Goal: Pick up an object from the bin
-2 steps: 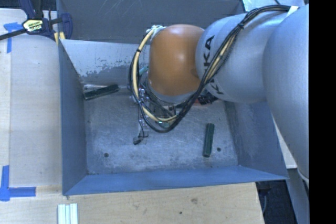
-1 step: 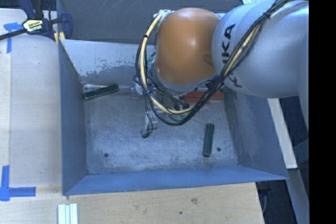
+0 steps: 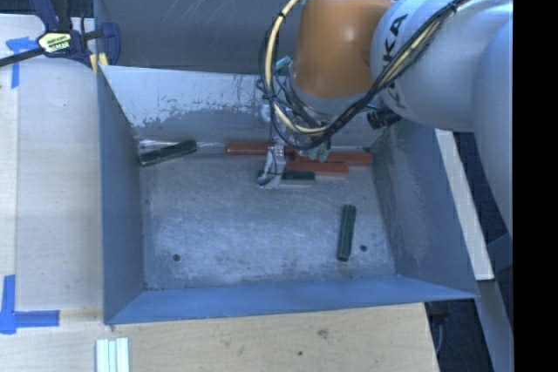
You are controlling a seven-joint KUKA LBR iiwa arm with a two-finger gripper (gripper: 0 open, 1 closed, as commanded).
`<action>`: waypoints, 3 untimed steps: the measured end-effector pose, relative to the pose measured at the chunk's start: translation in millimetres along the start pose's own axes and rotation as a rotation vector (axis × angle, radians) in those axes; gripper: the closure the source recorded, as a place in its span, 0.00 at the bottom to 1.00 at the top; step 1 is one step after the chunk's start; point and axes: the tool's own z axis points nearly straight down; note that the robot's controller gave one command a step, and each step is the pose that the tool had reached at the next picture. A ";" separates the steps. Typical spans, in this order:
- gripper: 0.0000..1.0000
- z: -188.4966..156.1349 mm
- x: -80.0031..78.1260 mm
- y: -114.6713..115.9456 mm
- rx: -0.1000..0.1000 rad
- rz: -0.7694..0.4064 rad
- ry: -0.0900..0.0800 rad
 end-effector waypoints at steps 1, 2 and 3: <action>0.00 94.2 -4.5 -46.2 -0.001 0.154 0.002; 1.00 87.2 -8.1 -43.7 -0.005 0.153 -0.009; 1.00 -132.6 3.6 -53.3 -0.004 0.172 -0.008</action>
Offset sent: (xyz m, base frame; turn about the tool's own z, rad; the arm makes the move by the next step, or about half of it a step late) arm 0.0010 -0.0447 -0.0922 0.1530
